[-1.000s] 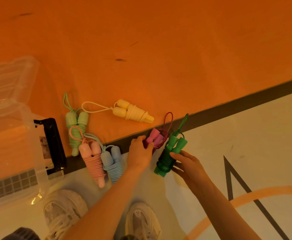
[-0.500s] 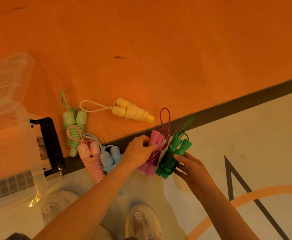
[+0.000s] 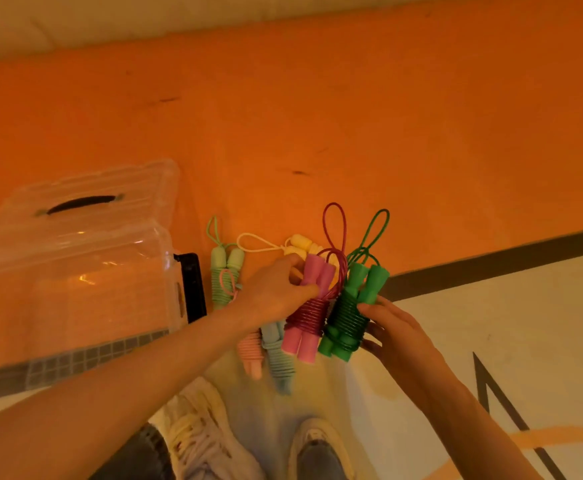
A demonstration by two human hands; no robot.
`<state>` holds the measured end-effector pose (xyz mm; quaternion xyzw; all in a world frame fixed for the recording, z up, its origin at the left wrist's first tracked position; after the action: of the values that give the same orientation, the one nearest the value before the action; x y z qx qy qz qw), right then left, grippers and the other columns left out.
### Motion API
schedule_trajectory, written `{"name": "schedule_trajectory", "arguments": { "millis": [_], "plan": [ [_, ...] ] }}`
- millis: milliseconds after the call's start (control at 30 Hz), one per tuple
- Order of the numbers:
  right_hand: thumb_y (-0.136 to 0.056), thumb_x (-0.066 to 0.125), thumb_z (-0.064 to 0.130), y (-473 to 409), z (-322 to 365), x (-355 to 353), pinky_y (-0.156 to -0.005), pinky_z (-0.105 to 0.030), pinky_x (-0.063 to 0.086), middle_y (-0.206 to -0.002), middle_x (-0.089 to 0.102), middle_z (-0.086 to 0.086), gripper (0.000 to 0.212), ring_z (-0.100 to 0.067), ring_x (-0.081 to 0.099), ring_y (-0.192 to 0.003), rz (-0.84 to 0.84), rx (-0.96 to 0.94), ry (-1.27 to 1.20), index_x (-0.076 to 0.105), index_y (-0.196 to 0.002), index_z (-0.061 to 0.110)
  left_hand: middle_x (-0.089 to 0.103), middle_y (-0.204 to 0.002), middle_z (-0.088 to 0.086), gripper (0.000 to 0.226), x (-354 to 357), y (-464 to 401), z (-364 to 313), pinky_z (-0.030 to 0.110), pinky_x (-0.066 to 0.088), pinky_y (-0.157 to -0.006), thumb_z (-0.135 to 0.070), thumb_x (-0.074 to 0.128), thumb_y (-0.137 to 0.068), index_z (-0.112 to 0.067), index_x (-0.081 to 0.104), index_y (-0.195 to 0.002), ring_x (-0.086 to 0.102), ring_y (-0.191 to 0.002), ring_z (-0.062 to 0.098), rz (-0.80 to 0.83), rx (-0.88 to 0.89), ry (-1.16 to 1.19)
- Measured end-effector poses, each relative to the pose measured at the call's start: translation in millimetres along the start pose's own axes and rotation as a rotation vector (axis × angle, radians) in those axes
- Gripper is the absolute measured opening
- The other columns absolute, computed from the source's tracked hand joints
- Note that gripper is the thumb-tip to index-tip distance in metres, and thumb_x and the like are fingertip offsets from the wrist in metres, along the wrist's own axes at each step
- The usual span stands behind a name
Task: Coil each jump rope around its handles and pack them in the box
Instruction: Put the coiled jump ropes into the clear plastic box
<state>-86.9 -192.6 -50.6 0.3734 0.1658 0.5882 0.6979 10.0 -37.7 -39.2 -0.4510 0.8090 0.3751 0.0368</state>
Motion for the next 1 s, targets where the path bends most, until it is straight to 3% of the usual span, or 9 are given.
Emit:
{"name": "schedule_trajectory", "arguments": {
  "millis": [233,367,467,567,700,867,1000],
  "plan": [
    [-0.084,0.063,0.015,33,41,53,-0.085,-0.036,0.050,-0.111,0.070,-0.008,0.029,-0.021,0.064,-0.098,0.097,-0.093,0.144,0.068,-0.113,0.017,0.068,-0.085,0.008,0.031,-59,55,-31,0.037,0.056,-0.059,-0.030,0.064,-0.088,-0.026,0.044,-0.111,0.060,-0.061,0.019,-0.038,0.113,-0.047],
    [-0.082,0.065,0.014,45,57,86,-0.074,-0.028,0.053,-0.103,0.073,-0.004,0.029,-0.018,0.067,-0.087,0.165,-0.101,0.252,0.069,-0.110,0.018,0.066,-0.087,0.014,0.022,-83,79,-28,0.049,0.056,-0.065,-0.032,0.056,-0.093,-0.026,0.044,-0.111,0.065,-0.070,0.031,-0.089,0.156,-0.105],
    [-0.076,0.068,0.018,44,60,111,-0.091,-0.046,0.051,-0.110,0.071,-0.010,0.034,-0.032,0.067,-0.100,0.200,-0.065,0.310,0.070,-0.110,0.016,0.063,-0.093,0.014,0.020,-99,95,-14,0.047,0.058,-0.057,-0.027,0.053,-0.097,-0.020,0.045,-0.115,0.064,-0.064,0.029,-0.079,0.135,0.018],
    [-0.081,0.067,0.017,36,58,136,-0.096,-0.051,0.048,-0.109,0.071,-0.011,0.030,-0.034,0.065,-0.104,0.220,-0.030,0.406,0.069,-0.111,0.017,0.063,-0.095,0.008,0.021,-119,105,9,0.046,0.059,-0.061,-0.031,0.053,-0.097,-0.024,0.046,-0.115,0.065,-0.067,0.022,-0.100,0.103,0.105],
    [-0.084,0.065,0.015,19,50,170,-0.091,-0.044,0.051,-0.107,0.073,-0.004,0.026,-0.022,0.066,-0.100,0.239,-0.029,0.465,0.071,-0.109,0.020,0.064,-0.102,0.004,0.019,-142,111,46,0.037,0.059,-0.059,-0.032,0.053,-0.097,-0.027,0.046,-0.114,0.070,-0.071,0.026,-0.160,0.087,0.228],
    [-0.083,0.066,0.014,-12,30,207,-0.083,-0.031,0.048,-0.108,0.072,0.000,0.028,-0.013,0.067,-0.096,0.294,-0.001,0.512,0.071,-0.109,0.022,0.065,-0.098,0.000,0.013,-163,112,92,0.046,0.058,-0.066,-0.034,0.056,-0.094,-0.033,0.050,-0.105,0.069,-0.067,0.021,-0.282,0.085,0.270],
    [-0.078,0.066,0.017,-26,16,231,-0.082,-0.029,0.048,-0.107,0.073,0.003,0.032,-0.012,0.068,-0.099,0.392,0.023,0.546,0.071,-0.109,0.024,0.067,-0.095,-0.002,0.011,-168,110,123,0.040,0.059,-0.062,-0.031,0.056,-0.093,-0.032,0.052,-0.104,0.069,-0.073,0.020,-0.317,0.061,0.356]
  ]
}}
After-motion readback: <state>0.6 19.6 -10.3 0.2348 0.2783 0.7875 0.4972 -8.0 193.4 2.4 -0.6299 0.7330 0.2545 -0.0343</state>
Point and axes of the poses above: each hand's wrist, its own y-axis away from the middle knuckle, its own x-axis out of the palm, z = x × y, the point moved 10 cm from there along -y, towards the middle knuckle
